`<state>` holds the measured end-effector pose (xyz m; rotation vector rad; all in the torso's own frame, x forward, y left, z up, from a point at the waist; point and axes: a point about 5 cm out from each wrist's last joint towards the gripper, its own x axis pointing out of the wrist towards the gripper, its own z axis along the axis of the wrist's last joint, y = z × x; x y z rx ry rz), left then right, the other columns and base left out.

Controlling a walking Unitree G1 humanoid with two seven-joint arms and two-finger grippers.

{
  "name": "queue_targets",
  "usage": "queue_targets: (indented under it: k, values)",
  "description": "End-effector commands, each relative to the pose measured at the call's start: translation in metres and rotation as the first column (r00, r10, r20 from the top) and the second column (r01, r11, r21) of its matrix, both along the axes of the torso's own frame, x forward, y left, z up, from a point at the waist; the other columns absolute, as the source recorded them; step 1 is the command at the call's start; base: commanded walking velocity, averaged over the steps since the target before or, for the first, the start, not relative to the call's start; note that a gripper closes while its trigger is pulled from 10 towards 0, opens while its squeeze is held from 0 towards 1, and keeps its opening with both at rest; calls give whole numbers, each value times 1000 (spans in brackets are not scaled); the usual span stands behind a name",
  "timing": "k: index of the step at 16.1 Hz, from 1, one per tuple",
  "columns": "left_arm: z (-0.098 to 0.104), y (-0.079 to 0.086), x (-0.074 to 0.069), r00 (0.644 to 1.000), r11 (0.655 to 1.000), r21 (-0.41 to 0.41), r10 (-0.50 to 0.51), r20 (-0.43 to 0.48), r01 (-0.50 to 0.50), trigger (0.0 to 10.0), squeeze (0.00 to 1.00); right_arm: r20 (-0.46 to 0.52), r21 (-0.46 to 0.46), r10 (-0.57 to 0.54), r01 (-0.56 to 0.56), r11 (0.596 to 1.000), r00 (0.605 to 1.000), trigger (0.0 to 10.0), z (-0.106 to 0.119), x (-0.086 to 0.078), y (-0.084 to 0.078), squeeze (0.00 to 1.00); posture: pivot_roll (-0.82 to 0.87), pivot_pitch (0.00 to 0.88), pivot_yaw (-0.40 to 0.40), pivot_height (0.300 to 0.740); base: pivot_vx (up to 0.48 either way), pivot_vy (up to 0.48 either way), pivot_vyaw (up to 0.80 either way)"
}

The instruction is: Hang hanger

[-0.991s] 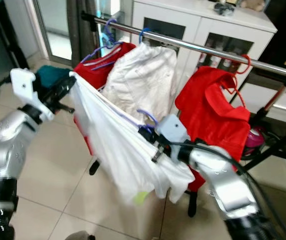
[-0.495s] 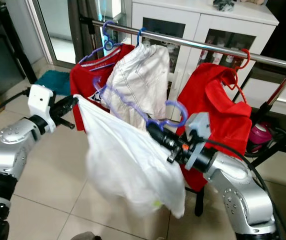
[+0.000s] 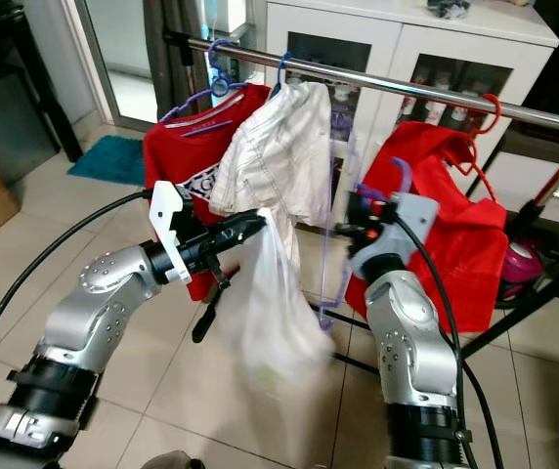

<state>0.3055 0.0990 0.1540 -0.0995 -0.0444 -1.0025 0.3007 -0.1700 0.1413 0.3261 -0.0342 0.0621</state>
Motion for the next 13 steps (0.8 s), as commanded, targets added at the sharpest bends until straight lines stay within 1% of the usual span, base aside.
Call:
queue_targets:
  k: [1,2,3,4,5,6,7,8,9,10,11,12,13]
  values:
    - [2,15,1,997,997,6,80,-2,-80,0,0,3,-41,-40,40,998,999,0,2,-2,-10,0,-77,0,2,740,0,0,0]
    - [0,24,0,991,991,6,135,-21,-135,0,0,-30,-84,-62,59,995,998,0,-4,-6,-15,0,-77,0,2,740,0,0,0]
    - [-2,32,-2,981,981,20,191,-31,-191,0,0,-79,-99,-42,34,995,996,10000,-11,-9,-15,0,-80,0,1,740,0,0,0]
    - [-8,52,-10,934,937,34,351,-70,-349,2588,0,-156,-162,-18,-7,987,988,10000,-27,-26,-16,0,-83,0,1,740,0,0,0]
    - [-9,55,-13,922,926,34,379,-80,-377,2588,0,-146,-161,-22,-2,987,989,10000,-27,-30,-17,0,-85,0,-1,740,0,0,0]
    - [-14,64,-20,883,888,51,461,-93,-458,10000,0,-207,-183,-32,-7,983,978,10000,-34,-40,-17,0,-89,0,-2,740,0,0,0]
    - [-20,67,-27,849,857,64,516,-117,-512,10000,0,-211,-189,-71,30,982,975,10000,-34,-50,-19,0,-101,27,-2,740,0,0,-800]
    - [-23,63,-33,844,855,61,518,-140,-515,10000,0,-182,-210,-96,57,976,979,10000,-29,-57,-19,0,-107,34,0,740,0,0,-800]
    - [-24,58,-37,847,860,69,509,-155,-505,10000,0,-157,-208,-97,63,976,983,10000,-22,-61,-18,0,-120,45,4,740,0,0,-800]
    - [-26,54,-40,851,868,91,496,-171,-488,10000,0,-133,-223,-125,93,970,983,10000,-17,-65,-19,0,-130,48,6,740,0,0,-800]
    - [-27,52,-41,853,871,96,492,-173,-483,10000,0,-123,-230,-138,107,967,983,10000,-14,-67,-20,0,-142,50,8,740,0,0,-800]
    - [-28,50,-42,849,868,95,496,-182,-487,10000,0,-117,-243,-155,123,962,981,10000,-12,-73,-22,0,-164,48,13,740,0,0,-800]
    - [-28,49,-41,846,863,105,505,-172,-494,10000,0,-127,-240,-163,129,962,978,10000,-13,-76,-24,0,-168,45,10,740,0,0,-800]
